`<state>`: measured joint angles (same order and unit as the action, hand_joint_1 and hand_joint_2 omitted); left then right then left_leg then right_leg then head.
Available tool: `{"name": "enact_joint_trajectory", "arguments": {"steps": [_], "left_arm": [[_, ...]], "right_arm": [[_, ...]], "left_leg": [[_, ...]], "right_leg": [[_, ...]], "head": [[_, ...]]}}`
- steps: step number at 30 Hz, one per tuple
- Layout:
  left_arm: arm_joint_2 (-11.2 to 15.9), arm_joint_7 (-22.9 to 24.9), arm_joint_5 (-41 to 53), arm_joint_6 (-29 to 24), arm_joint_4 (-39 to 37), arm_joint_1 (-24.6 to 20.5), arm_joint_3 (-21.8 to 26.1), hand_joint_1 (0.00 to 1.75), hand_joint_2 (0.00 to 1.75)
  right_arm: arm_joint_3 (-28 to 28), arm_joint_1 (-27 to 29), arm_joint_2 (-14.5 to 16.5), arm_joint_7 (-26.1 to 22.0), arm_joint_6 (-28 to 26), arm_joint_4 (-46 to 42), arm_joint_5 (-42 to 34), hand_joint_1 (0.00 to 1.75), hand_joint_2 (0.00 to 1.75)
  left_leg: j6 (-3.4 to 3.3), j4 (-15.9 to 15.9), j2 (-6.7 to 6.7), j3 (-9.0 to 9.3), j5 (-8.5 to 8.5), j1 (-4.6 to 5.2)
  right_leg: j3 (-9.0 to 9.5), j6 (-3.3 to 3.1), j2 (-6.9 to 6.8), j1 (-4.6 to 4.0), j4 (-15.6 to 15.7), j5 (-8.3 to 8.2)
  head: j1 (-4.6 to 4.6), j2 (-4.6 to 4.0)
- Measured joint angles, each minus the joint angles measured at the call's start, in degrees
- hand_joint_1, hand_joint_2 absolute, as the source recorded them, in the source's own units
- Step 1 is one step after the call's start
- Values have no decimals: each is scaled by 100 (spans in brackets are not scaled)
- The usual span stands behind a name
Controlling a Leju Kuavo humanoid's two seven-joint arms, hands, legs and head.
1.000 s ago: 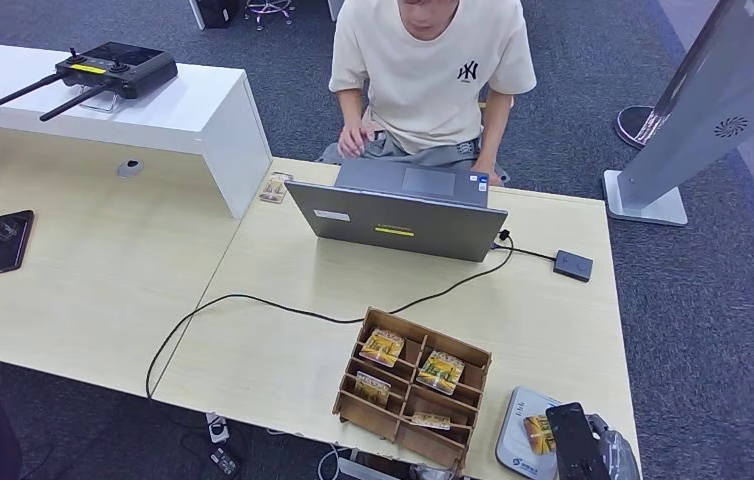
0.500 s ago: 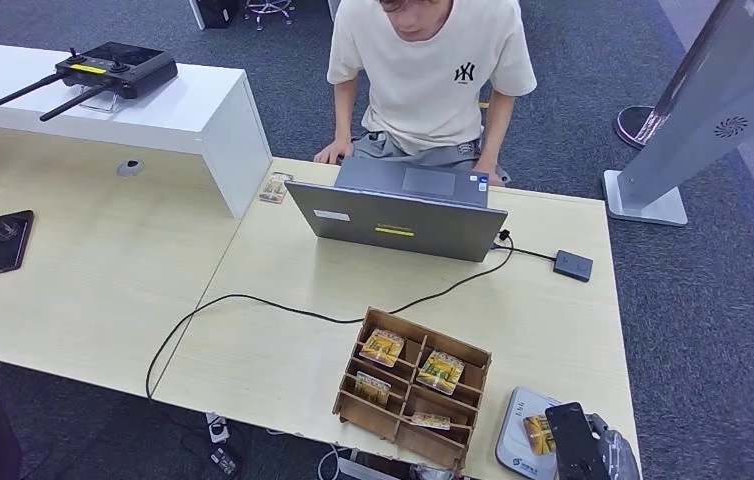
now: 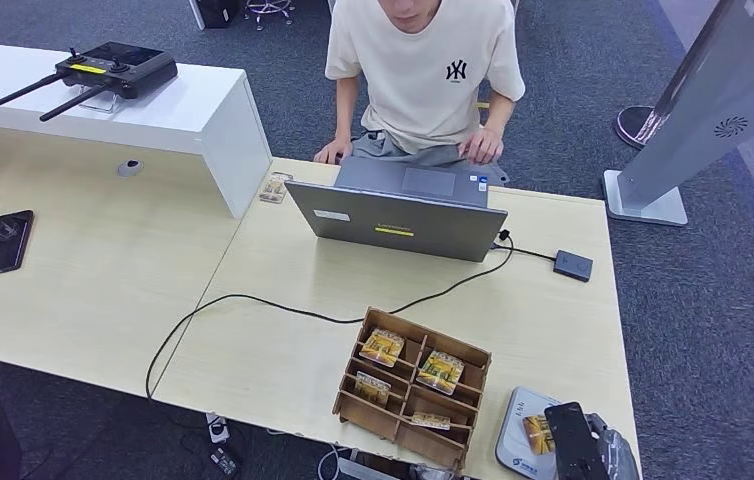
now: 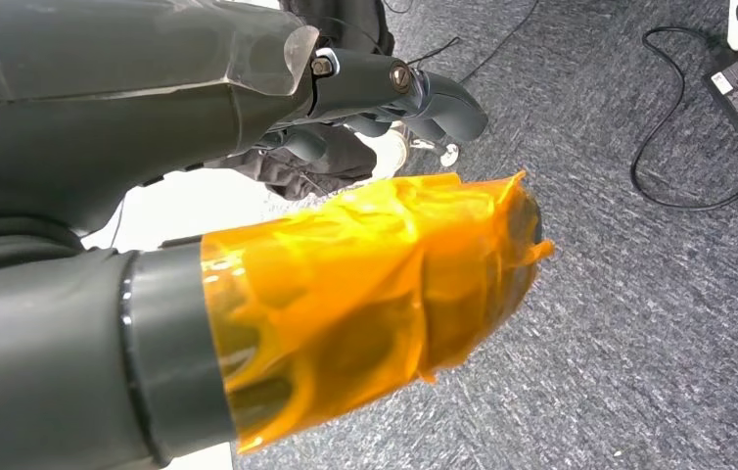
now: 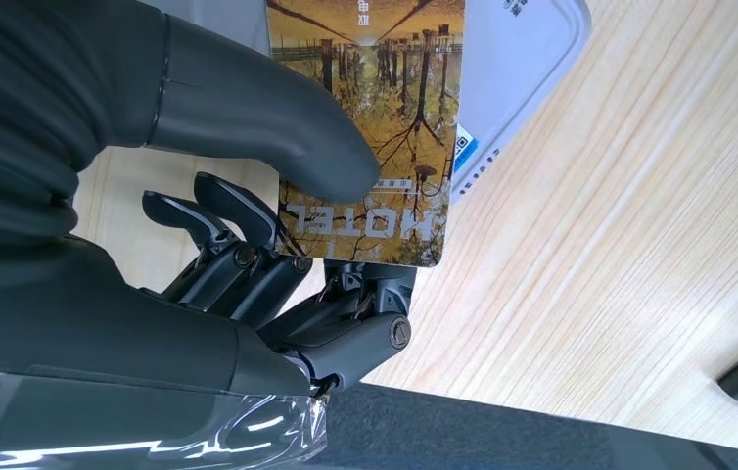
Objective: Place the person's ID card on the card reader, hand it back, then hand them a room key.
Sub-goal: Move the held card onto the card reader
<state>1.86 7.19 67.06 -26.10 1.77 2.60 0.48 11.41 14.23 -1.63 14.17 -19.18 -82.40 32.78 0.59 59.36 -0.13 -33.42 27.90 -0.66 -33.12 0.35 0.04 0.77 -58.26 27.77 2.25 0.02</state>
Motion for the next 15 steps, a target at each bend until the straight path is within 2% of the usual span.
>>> {"name": "enact_joint_trajectory", "arguments": {"steps": [15], "left_arm": [[-6,0,-14,-24,0,0,-2,0,0]], "right_arm": [[0,-7,17,-2,0,-1,8,175,175]], "left_leg": [[0,0,0,0,0,0]], "right_leg": [[0,0,0,0,0,0]], "head": [[0,0]]}}
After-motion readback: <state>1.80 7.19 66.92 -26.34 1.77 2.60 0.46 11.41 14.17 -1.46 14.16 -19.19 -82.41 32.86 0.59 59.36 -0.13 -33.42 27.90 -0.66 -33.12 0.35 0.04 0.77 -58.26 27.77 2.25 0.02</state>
